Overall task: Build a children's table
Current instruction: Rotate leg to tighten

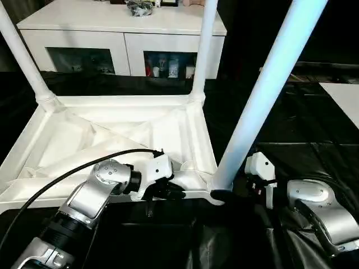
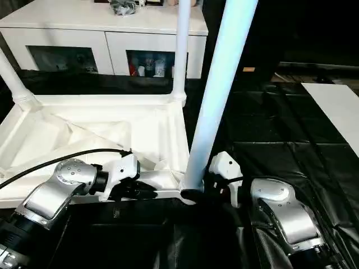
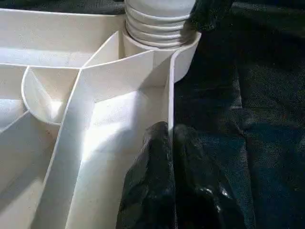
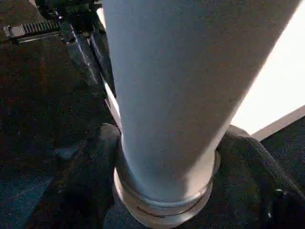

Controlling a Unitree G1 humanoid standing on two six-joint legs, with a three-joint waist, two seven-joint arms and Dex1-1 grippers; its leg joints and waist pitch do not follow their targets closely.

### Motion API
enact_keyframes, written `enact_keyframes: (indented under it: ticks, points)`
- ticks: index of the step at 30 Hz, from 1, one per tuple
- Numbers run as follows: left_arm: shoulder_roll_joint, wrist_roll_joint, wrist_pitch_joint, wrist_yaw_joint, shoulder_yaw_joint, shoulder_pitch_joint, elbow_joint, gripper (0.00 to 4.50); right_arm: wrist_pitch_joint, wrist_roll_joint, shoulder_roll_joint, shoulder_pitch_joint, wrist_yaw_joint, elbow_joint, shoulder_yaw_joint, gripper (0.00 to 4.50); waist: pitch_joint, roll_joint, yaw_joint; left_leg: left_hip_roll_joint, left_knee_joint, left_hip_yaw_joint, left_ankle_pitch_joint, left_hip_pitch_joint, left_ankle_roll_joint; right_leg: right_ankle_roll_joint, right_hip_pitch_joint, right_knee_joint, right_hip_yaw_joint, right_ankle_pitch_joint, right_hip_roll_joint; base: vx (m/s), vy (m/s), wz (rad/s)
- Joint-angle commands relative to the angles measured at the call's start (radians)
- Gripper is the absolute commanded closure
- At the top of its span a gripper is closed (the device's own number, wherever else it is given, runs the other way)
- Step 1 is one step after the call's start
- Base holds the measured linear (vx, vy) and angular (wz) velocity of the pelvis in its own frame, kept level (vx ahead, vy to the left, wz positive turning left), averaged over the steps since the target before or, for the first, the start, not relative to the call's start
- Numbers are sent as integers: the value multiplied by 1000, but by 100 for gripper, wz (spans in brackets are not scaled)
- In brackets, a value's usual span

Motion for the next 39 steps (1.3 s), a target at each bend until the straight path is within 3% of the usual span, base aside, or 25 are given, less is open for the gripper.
enact_keyframes:
  ticks: [1, 10, 12, 14, 15, 16, 17, 20, 22, 23, 27, 28, 29, 30, 32, 37, 39]
  points:
    - [9, -5, 10, -2, -7, 6, -21, 450, -2, 10, -14, 0, 21, 0, -8, 167, -54, -8, 3, 70, -70, -30, -144, 9, 80, -209, 37, -88, 63, -82, -109, 0, 0, 0]
    - [15, -6, 18, 8, -1, 17, -27, 450, -12, -1, -16, 19, 24, 17, -2, 181, -53, -8, 2, 71, -70, -30, -146, 9, 79, -206, 36, -88, 63, -88, -108, 0, 0, 0]
    - [-4, -1, 26, 52, 14, 14, -7, 450, -9, -42, 18, -1, -67, 74, -11, 181, -51, -7, 1, 70, -71, -29, -161, 11, 71, -209, 33, -92, 63, -111, -109, 0, 0, 0]
    - [-93, 11, 68, 211, 63, -20, 60, 450, 14, -86, 140, -58, -313, 210, -65, 182, -46, -7, -8, 67, -75, -28, -186, 11, 52, -210, 28, -96, 61, -173, -107, 0, 0, 0]
    - [-96, 10, 70, 215, 64, -21, 62, 450, 14, -86, 144, -60, -318, 212, -66, 182, -41, -7, -15, 64, -79, -29, -209, 10, 38, -203, 28, -102, 58, -223, -105, -55, 2, -10]
    - [-149, -4, 106, 277, 89, -40, 83, 450, 29, -84, 208, -83, -410, 251, -89, 183, -41, -14, -21, 61, -81, -35, -241, 9, 10, -178, 33, -107, 54, -321, -110, -55, 2, -10]
    - [-149, -4, 106, 277, 89, -40, 83, 450, 29, -84, 208, -83, -410, 251, -89, 183, -45, -14, -23, 62, -80, -37, -249, 11, 0, -157, 34, -113, 55, -356, -114, -55, 12, -11]
    - [-239, 26, 166, 387, 79, -85, 124, 450, 55, -113, 353, -150, -603, 326, -87, 183, -43, -14, -31, 63, -82, -35, -261, 15, 3, -157, 25, -114, 59, -340, -113, 0, 0, 0]
    - [-253, 33, 173, 406, 76, -93, 130, 450, 58, -118, 377, -164, -638, 343, -86, 184, -45, -10, -35, 63, -83, -37, -248, 13, -2, -158, 25, -111, 60, -316, -112, 0, 0, 0]
    - [-305, 58, 190, 485, 73, -120, 155, 450, 57, -129, 455, -207, -761, 411, -101, 184, -46, -11, -36, 63, -84, -36, -245, 13, -3, -158, 24, -111, 60, -306, -112, 0, 0, 0]
    - [-390, 109, 174, 601, 65, -165, 213, 450, 66, -118, 579, -273, -905, 536, -141, 184, -46, -9, -39, 63, -85, -35, -254, 20, -15, -169, 19, -109, 64, -269, -111, 0, 0, 0]
    - [-390, 109, 174, 601, 65, -165, 213, 450, 66, -118, 579, -273, -905, 536, -141, 184, -48, -12, -36, 65, -84, -35, -247, 20, -12, -163, 23, -108, 64, -247, -113, 0, 0, 0]
    - [-405, 124, 155, 628, 55, -177, 232, 450, 60, -114, 599, -279, -877, 545, -124, 149, -49, -14, -34, 64, -84, -33, -234, 15, -4, -159, 25, -105, 65, -216, -112, 0, 0, 0]
    - [-409, 161, 104, 660, 26, -195, 265, 450, 23, -130, 607, -271, -798, 513, -71, 128, -49, -21, -32, 65, -86, -33, -229, 14, 2, -150, 25, -107, 65, -205, -111, 0, 0, 0]
    - [-403, 173, 81, 661, 14, -199, 273, 450, 1, -141, 603, -265, -764, 483, -55, 114, -50, -21, -27, 65, -85, -31, -243, 18, 3, -141, 24, -109, 66, -210, -113, 0, 0, 0]
    - [-370, 182, 81, 614, 5, -181, 252, 450, -33, -157, 557, -263, -756, 445, -69, 66, -48, -21, -31, 67, -93, -38, -268, 12, 0, -135, 26, -112, 63, -266, -115, 0, 0, 0]
    - [-349, 182, 80, 594, 9, -170, 241, 450, -28, -149, 516, -251, -737, 394, -80, 53, -48, -22, -32, 69, -93, -36, -278, 17, -2, -137, 22, -114, 64, -266, -112, 0, 0, 0]
